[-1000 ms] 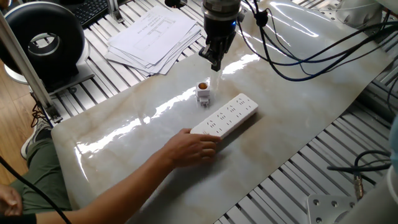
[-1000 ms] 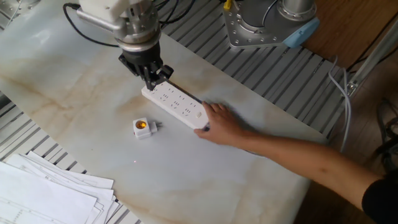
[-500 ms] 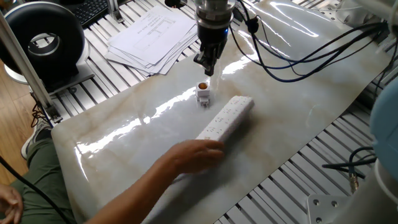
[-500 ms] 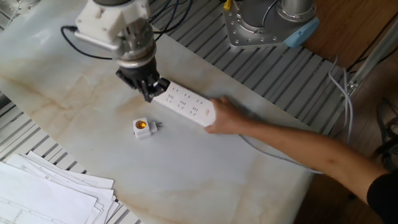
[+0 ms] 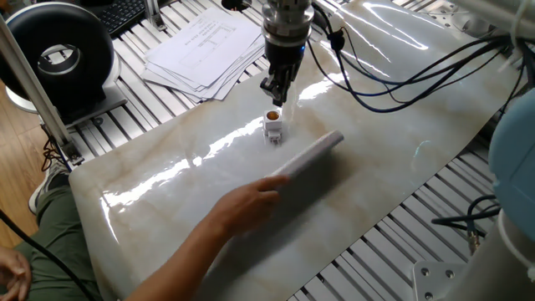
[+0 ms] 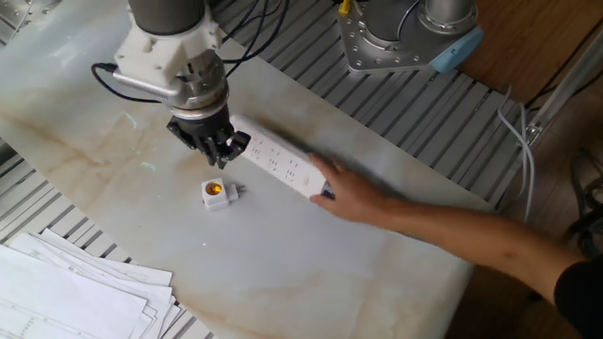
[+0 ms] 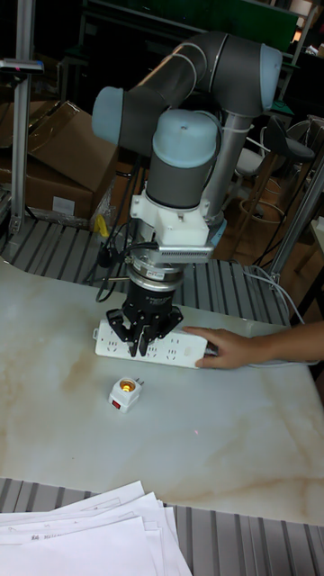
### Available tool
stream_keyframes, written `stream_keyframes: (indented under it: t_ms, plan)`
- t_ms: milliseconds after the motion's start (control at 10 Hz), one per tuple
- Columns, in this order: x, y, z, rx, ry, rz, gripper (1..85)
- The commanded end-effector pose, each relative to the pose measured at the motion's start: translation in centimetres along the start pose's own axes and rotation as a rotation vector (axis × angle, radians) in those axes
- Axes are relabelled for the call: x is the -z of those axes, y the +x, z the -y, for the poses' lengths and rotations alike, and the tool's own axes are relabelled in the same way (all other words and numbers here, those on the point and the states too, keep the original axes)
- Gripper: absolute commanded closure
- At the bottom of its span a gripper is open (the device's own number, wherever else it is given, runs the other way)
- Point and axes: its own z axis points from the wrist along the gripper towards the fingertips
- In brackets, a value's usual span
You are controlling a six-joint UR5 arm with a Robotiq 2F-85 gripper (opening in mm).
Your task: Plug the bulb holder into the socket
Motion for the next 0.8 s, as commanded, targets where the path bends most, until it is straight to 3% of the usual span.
stream_keyframes:
  t_ms: [0,100,200,300,500,700]
  plan:
    - [1.1,1.5,-0.4,0.025,-0.033,-0.009,56.7]
    - [2.0,3.0,-0.7,0.042,-0.047,-0.035,48.0]
    - [3.2,4.6,-1.4,0.041,-0.07,-0.064,45.3]
    - [3.4,5.2,-1.7,0.04,-0.079,-0.081,45.0]
    - [3.5,5.6,-1.6,0.037,-0.076,-0.096,44.0]
    - [3.3,4.6,-1.0,0.057,-0.054,-0.058,43.7]
